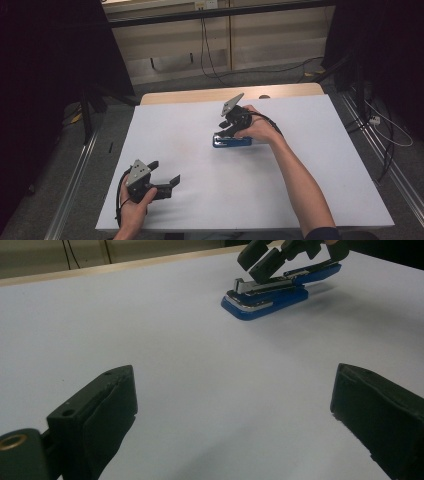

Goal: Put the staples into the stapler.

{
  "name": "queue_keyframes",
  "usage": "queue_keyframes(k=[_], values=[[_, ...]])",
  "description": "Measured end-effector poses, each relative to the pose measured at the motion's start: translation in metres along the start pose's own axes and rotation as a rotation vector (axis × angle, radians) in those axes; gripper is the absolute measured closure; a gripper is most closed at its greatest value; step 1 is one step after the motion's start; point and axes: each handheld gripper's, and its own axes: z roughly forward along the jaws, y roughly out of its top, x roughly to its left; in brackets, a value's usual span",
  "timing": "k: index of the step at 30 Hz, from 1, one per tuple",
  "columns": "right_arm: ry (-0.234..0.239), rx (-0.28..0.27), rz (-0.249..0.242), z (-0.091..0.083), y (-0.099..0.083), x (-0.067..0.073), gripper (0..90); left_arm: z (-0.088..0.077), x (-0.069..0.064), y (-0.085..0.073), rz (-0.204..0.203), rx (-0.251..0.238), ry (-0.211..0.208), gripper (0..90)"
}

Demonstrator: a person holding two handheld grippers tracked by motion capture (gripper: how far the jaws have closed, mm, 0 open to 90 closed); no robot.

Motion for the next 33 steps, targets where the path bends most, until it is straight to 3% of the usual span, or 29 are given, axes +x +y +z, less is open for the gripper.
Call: queue_keyframes(k=[3,6,11,19,25,33], values=[[-0.025,-0.014,0.034,0.001,-0.002,0.000,48.3,0.000,0.000,0.000,0.001,0.001,0.002,4.9],[-0.029,-0.020,0.105,0.000,-0.005,0.000,38.6,-0.001,0.001,0.000,0.004,0.001,0.003,4.9],[-0.051,-0.039,0.153,-0.005,-0.008,0.001,28.1,0.000,0.000,0.000,0.002,0.000,0.001,4.9],[-0.124,-0.071,0.242,-0.009,-0.014,0.004,8.5,0.000,0.000,0.000,0.000,0.002,0.003,4.9],[-0.173,-0.111,0.264,-0.017,-0.018,0.006,7.0,0.000,0.001,-0.001,0.000,0.004,0.005,4.9],[-0.233,-0.183,0.336,-0.030,-0.021,0.009,6.3,0.001,0.001,0.000,-0.002,0.002,0.005,4.9]])
